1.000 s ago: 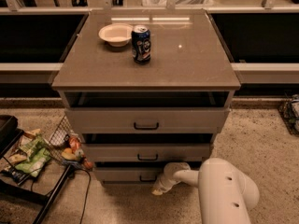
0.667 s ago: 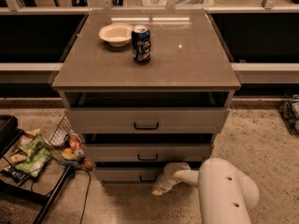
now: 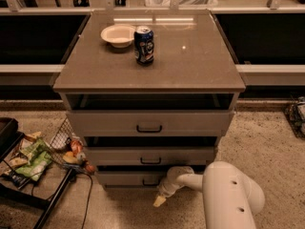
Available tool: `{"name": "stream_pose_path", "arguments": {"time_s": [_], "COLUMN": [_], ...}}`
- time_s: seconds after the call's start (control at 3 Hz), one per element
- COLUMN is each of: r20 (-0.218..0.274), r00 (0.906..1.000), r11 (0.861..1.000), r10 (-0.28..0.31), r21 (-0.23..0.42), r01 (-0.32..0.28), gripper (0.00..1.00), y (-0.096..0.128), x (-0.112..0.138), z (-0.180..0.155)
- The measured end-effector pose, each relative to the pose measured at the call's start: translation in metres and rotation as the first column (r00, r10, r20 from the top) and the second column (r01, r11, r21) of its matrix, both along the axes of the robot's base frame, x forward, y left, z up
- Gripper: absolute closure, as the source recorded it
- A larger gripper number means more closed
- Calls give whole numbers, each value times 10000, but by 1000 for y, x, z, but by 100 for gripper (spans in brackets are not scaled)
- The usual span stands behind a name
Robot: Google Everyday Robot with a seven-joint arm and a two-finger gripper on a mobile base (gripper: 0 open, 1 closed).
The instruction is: Close bottom drawer
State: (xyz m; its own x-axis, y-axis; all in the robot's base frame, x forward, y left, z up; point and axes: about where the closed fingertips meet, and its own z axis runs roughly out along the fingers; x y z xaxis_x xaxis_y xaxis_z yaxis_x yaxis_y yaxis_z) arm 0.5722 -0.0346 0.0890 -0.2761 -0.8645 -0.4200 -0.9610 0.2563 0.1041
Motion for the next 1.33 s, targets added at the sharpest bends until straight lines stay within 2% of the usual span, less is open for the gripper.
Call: {"name": "stream_pose_path", "arguments": {"time_s": [0.33, 0.67, 1.0, 1.33], "r20": [-12, -179, 745, 1723], "r00": [10000, 9998, 9971, 9822], "r11": [10000, 9988, 9831, 9536], "r10": [1, -87, 133, 749], "r21": [-42, -484, -1832, -3003], "r01": [-1, 78, 6, -200], "gripper": [55, 78, 99, 100], "y": [0, -6, -59, -104], "x": [-1, -13, 1, 19], "z": [0, 4, 42, 109]}}
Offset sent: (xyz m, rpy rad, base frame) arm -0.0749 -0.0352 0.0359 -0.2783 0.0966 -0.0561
